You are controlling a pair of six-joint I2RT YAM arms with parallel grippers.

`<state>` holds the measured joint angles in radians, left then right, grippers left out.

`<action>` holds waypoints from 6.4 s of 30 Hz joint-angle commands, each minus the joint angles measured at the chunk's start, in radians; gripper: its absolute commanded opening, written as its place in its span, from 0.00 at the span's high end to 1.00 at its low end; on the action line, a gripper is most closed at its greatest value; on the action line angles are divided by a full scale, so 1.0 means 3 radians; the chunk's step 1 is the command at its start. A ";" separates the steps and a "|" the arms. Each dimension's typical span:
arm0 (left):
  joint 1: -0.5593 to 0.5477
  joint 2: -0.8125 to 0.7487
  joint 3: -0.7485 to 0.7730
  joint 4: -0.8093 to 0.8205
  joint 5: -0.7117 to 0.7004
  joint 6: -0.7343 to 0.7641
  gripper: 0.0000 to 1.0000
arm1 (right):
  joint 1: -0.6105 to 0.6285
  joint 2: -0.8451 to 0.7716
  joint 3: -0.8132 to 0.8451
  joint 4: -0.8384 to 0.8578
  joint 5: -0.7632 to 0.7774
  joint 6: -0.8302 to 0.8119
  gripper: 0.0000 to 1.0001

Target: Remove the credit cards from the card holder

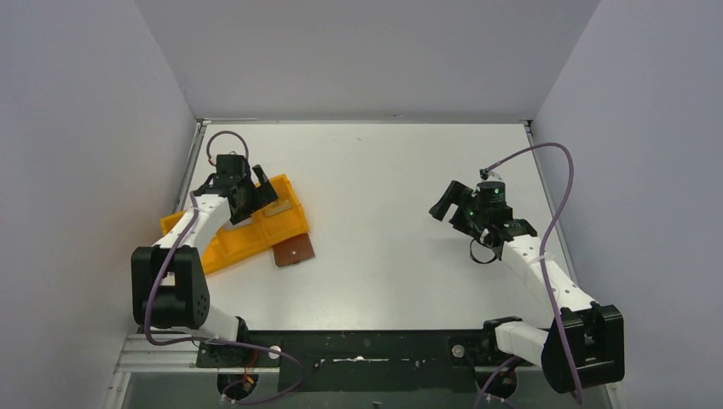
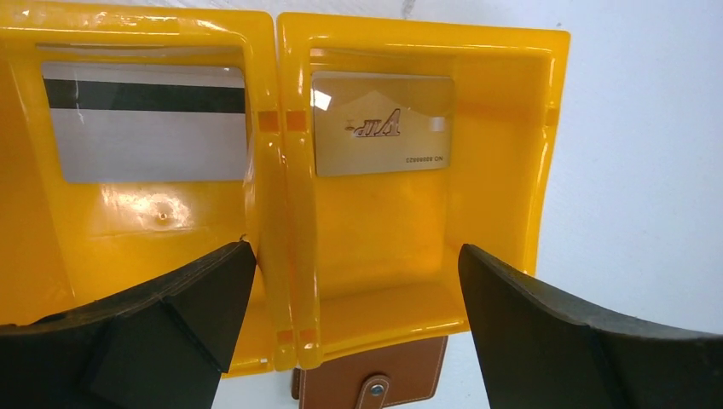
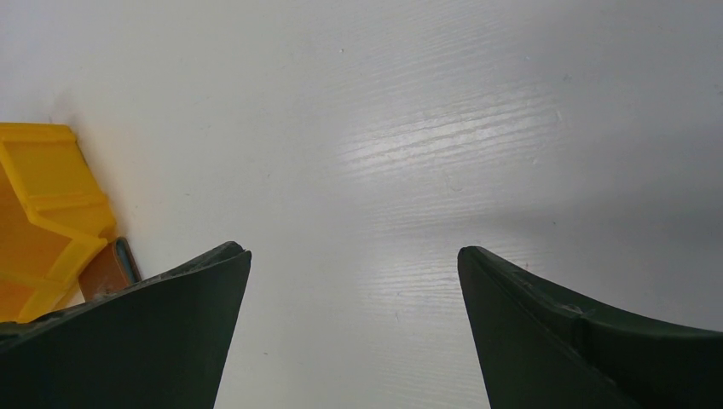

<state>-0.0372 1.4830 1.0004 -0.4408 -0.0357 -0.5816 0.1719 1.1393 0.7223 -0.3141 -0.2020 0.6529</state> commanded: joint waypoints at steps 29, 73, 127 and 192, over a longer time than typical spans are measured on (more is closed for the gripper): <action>-0.0870 0.0997 0.0739 0.0443 0.0823 0.0341 0.22 | 0.0030 0.0101 -0.0061 -0.0006 0.0103 0.0031 0.02; -0.2343 0.1233 0.1568 0.0458 0.0732 0.0202 0.22 | 0.0010 -0.0420 -0.0019 -0.0138 0.0655 -0.0058 0.02; -0.0648 -0.1330 -0.1937 0.0853 0.0043 -0.0839 0.37 | 0.0904 0.0894 0.0786 -0.0449 0.1135 -0.0199 0.02; -0.1936 -0.1099 -0.2174 0.1411 0.0141 -0.0393 0.62 | 0.1262 0.0222 0.0213 -0.0036 0.1307 0.0434 0.01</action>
<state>-0.5846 1.1557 0.3702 -0.0326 -0.0360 -0.7166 0.5446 1.1435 0.7166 -0.3370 0.1135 0.7528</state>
